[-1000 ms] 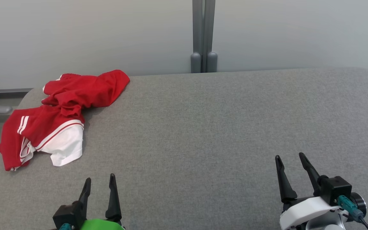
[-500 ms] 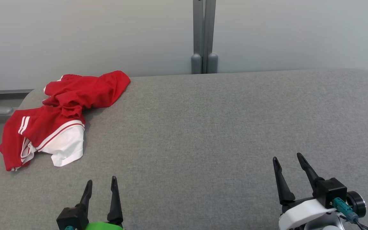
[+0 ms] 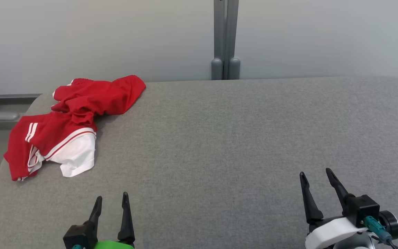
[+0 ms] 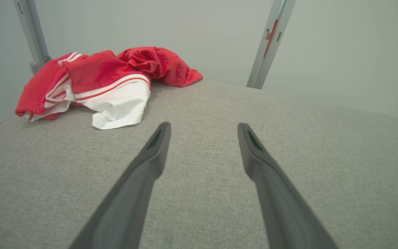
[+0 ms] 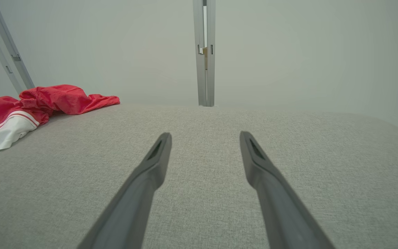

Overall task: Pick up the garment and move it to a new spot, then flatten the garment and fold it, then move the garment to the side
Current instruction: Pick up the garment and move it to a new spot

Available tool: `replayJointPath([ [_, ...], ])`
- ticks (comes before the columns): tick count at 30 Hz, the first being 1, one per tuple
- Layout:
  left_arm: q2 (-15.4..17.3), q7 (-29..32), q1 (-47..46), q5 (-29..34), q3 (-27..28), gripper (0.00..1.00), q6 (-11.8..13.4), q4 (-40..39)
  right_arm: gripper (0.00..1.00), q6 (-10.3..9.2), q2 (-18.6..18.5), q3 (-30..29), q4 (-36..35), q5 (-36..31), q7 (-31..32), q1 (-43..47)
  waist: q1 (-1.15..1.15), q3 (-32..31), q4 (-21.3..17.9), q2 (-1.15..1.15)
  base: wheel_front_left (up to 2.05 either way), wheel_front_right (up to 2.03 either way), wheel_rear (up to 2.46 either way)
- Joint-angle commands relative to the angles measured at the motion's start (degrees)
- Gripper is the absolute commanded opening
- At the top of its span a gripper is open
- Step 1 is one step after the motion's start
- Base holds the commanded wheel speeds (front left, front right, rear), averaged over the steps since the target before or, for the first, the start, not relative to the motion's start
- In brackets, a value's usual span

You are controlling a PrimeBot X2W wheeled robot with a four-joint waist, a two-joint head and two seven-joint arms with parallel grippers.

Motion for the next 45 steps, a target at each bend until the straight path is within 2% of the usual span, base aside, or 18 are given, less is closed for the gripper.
replayJointPath([
  [1,0.37,-0.02,-0.66,-0.23,-0.23,1.00,-0.25,0.01,1.00,0.00,-0.19,-0.50,-0.09,0.54,-0.28,1.01,0.00,0.03,1.96,0.00,0.00,0.00,0.00],
  [7,0.36,-0.01,-1.54,0.74,0.31,1.00,-0.35,0.18,1.00,0.00,-0.19,-1.42,-0.53,0.97,-0.25,0.84,0.00,0.36,9.97,0.00,0.00,0.00,0.00],
  [15,0.32,0.01,-2.25,1.73,2.95,1.00,-1.07,-0.20,1.00,0.00,-0.20,0.21,-0.87,1.97,-0.24,-0.72,0.00,0.88,22.07,0.00,0.00,0.00,0.00],
  [18,0.31,0.01,-2.14,1.84,3.98,1.00,-1.03,-0.53,1.00,-0.01,-0.19,1.00,-1.05,2.25,-0.24,-1.33,0.00,1.24,25.34,0.00,0.00,0.00,0.00],
  [25,0.30,0.01,-0.20,0.04,7.08,1.00,0.69,-4.04,1.00,-0.01,-0.24,4.79,0.61,1.18,-0.24,-5.13,0.00,3.81,27.16,0.00,0.00,0.00,0.00],
  [35,0.30,0.01,1.13,-1.00,7.75,1.00,1.73,-6.14,1.00,-0.01,-0.23,6.58,1.78,1.12,-0.24,-7.43,0.00,4.57,27.61,0.00,0.00,0.00,0.00],
  [41,0.30,0.01,0.13,-1.54,7.20,1.00,1.22,-5.28,1.00,-0.01,-0.23,4.45,1.09,1.02,-0.24,-5.57,0.00,4.74,27.74,0.00,0.00,0.00,0.00],
  [45,0.89,0.01,-4.80,-1.18,7.27,1.00,-0.04,-4.49,1.00,-0.01,-0.22,0.93,-0.73,0.38,-0.24,-3.96,0.00,5.62,28.03,0.00,0.00,0.00,0.00],
])
